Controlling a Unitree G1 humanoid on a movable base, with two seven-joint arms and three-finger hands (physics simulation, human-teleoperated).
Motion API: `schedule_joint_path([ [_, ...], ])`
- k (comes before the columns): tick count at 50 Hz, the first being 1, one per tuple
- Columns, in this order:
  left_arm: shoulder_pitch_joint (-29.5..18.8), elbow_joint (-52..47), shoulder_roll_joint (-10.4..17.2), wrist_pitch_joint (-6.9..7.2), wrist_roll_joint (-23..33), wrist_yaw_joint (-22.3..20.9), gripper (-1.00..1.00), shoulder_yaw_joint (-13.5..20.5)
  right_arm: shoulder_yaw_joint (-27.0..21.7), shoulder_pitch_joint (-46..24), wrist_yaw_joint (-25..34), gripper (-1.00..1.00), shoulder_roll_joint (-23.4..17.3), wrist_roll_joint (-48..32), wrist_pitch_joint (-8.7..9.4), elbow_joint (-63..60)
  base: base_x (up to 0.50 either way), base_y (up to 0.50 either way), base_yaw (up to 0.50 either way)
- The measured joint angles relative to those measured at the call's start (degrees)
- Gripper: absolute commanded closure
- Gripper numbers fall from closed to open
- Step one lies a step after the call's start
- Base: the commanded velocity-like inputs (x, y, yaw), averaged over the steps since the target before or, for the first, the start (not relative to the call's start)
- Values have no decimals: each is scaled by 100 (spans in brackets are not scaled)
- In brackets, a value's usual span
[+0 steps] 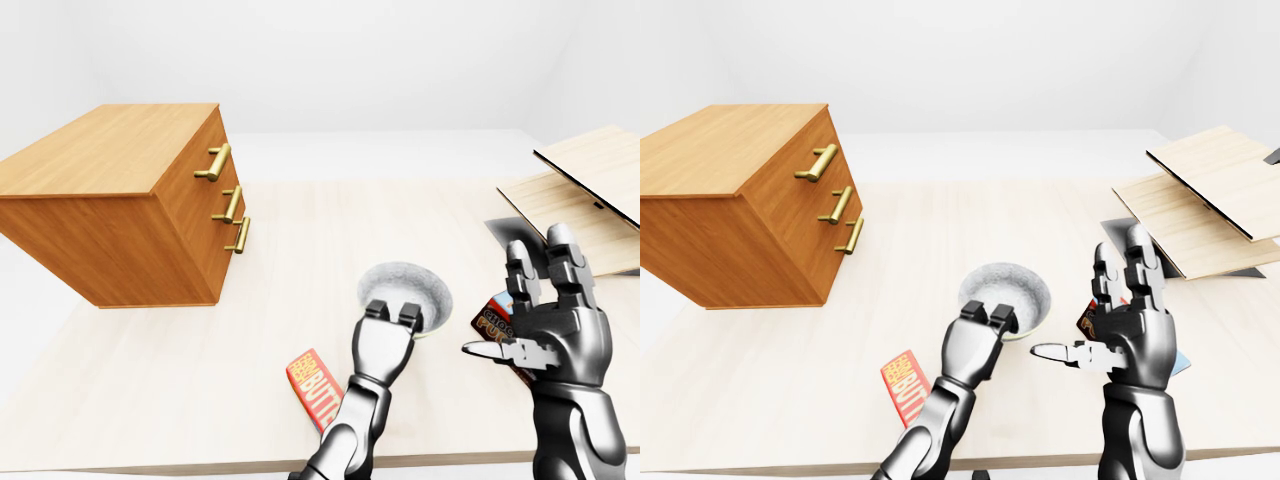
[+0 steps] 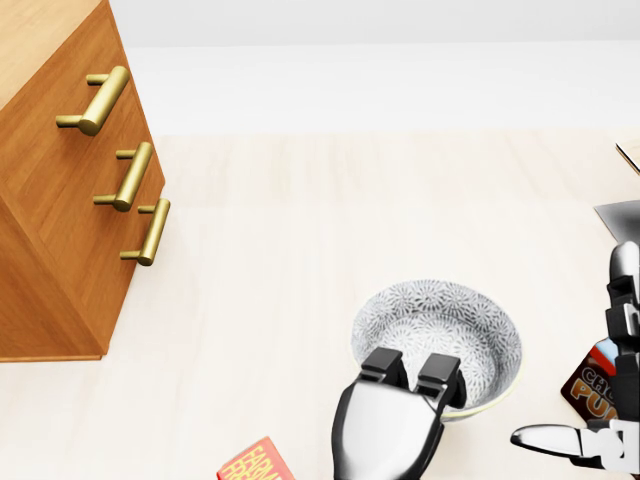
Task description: Close the top drawer of the cabinet and put the bowl on top of it.
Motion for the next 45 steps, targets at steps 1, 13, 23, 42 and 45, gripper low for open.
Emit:
schedule_joint_path([
  [1, 0, 0, 0, 1, 16, -12, 100, 7, 2, -1, -1, -100, 0, -2, 0, 1, 0, 0, 0],
  [13, 3, 34, 1, 0, -18, -55, 100, 16, 27, -8, -3, -100, -6, -21, 0, 14, 0, 0, 0],
  [23, 66, -165, 38, 0, -37, -159, 100, -38, 30, -3, -1, -100, -5, -20, 0, -2, 0, 0, 0],
  [42, 250, -1111, 255, 0, -64, -634, 100, -216, 36, 11, 12, -100, 6, -30, 0, -5, 0, 0, 0],
  [45, 271, -1246, 282, 0, -45, -702, 100, -246, 42, 18, 16, -100, 10, -36, 0, -7, 0, 0, 0],
])
